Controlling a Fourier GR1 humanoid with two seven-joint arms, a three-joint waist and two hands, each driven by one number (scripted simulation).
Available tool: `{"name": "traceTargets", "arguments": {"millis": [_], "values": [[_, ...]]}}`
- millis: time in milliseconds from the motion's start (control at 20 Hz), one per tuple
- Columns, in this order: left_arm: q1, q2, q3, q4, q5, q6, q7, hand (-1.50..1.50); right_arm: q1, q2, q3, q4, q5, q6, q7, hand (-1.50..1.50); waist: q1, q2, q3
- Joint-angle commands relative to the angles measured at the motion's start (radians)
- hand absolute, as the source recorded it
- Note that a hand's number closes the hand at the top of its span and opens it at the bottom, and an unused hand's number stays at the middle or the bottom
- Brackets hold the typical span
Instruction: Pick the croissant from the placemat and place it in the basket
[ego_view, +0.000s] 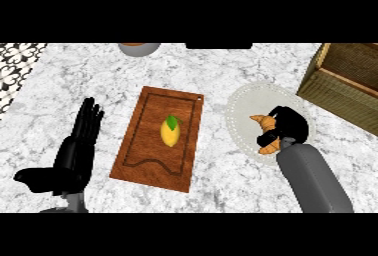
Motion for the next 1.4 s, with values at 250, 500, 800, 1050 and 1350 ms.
{"name": "traceTargets", "arguments": {"millis": [250,500,800,1050,1350], "values": [[-0.088,0.010,0.030,0.041,0.019,-0.024,0.039,0.00,-0.295,0.028,-0.040,0.368,0.057,-0.038,-0.062,1.50,0.034,0.020,0.009],[-0.094,-0.002,0.019,0.087,0.008,-0.037,-0.031,0.00,-0.451,0.045,-0.087,0.557,0.058,-0.116,-0.129,1.50,0.052,0.031,0.009],[-0.108,-0.001,0.022,0.076,0.010,-0.035,0.006,0.00,-0.538,0.024,-0.095,0.617,0.105,-0.284,-0.155,1.50,0.046,0.029,0.009],[-0.015,0.017,0.021,-0.015,0.015,-0.041,0.025,0.00,-0.539,0.103,-0.135,0.485,0.054,-0.435,-0.155,1.50,0.020,0.009,0.009],[0.014,0.013,0.036,-0.004,0.011,-0.028,0.014,0.00,-0.626,0.077,-0.140,0.256,0.029,-0.437,-0.139,1.50,-0.013,-0.004,0.008]]}}
